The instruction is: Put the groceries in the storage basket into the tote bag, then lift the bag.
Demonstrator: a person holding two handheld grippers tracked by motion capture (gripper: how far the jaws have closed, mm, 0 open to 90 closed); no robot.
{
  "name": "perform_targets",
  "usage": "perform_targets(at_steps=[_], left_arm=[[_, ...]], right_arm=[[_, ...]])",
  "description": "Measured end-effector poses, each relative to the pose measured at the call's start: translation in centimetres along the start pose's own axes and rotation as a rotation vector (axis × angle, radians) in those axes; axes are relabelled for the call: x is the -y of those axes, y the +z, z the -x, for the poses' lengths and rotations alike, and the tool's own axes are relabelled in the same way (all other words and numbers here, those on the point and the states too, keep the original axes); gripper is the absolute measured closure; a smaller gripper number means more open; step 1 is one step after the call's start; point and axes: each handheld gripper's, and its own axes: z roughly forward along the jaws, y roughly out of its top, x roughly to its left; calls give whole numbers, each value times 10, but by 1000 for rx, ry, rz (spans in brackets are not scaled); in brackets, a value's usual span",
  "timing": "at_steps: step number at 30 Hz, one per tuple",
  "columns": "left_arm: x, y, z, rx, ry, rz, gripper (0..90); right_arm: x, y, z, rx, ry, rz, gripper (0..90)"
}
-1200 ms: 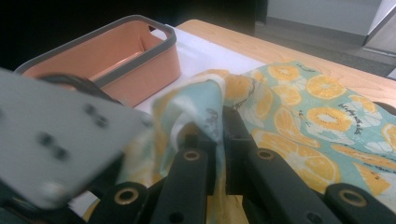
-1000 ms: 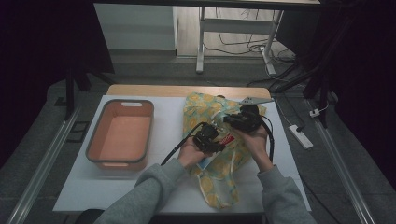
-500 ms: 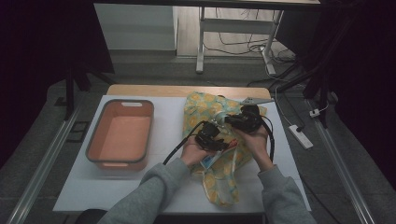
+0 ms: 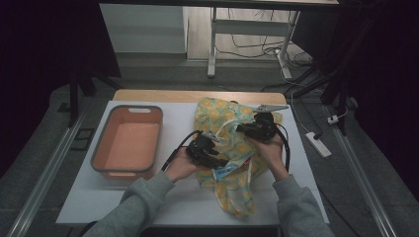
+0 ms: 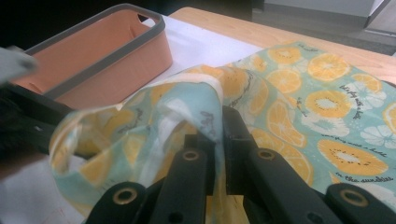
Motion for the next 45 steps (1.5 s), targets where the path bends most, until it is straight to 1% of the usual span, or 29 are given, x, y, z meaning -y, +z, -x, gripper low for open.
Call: perform_targets(at_steps=[1, 4, 8, 13, 15, 17, 20, 23, 26, 30, 35, 40, 43, 45], left_arm=[[2, -4, 0, -5, 6, 0, 412], [10, -17, -4, -17, -4, 21, 399], [18, -30, -13, -40, -12, 27, 393], [30, -50, -27, -63, -43, 35, 391], [34, -58, -33, -78, -59, 48, 391], [38, -65, -39, -84, -72, 53, 391], [44, -73, -47, -88, -95, 58, 390], [47, -75, -51, -95, -109, 58, 389], [47, -73, -51, -100, -107, 53, 386], [42, -64, -44, -88, -84, 34, 374], [36, -45, -30, -66, -53, -6, 341], [29, -25, -19, -46, -17, -44, 341], [25, -10, -16, -36, -15, -69, 340], [21, -2, -15, -51, -15, -72, 338]], right_arm=[[1, 0, 0, 0, 2, -5, 883], [3, -2, -1, -2, -1, -11, 883], [5, -6, -3, 0, -11, -13, 883], [10, -13, -5, 7, -18, -17, 883], [12, -15, -6, 7, -23, -18, 883], [14, -18, -6, 8, -23, -22, 883], [15, -20, -6, 7, -25, -20, 883], [18, -20, -7, 5, -28, -24, 883], [19, -19, -8, 6, -34, -32, 882], [21, -19, -9, 4, -37, -31, 882], [24, -21, -8, 10, -28, -37, 882], [26, -23, -8, 14, -29, -38, 881], [26, -23, -7, 14, -26, -35, 881], [26, -24, -6, 17, -28, -40, 881]])
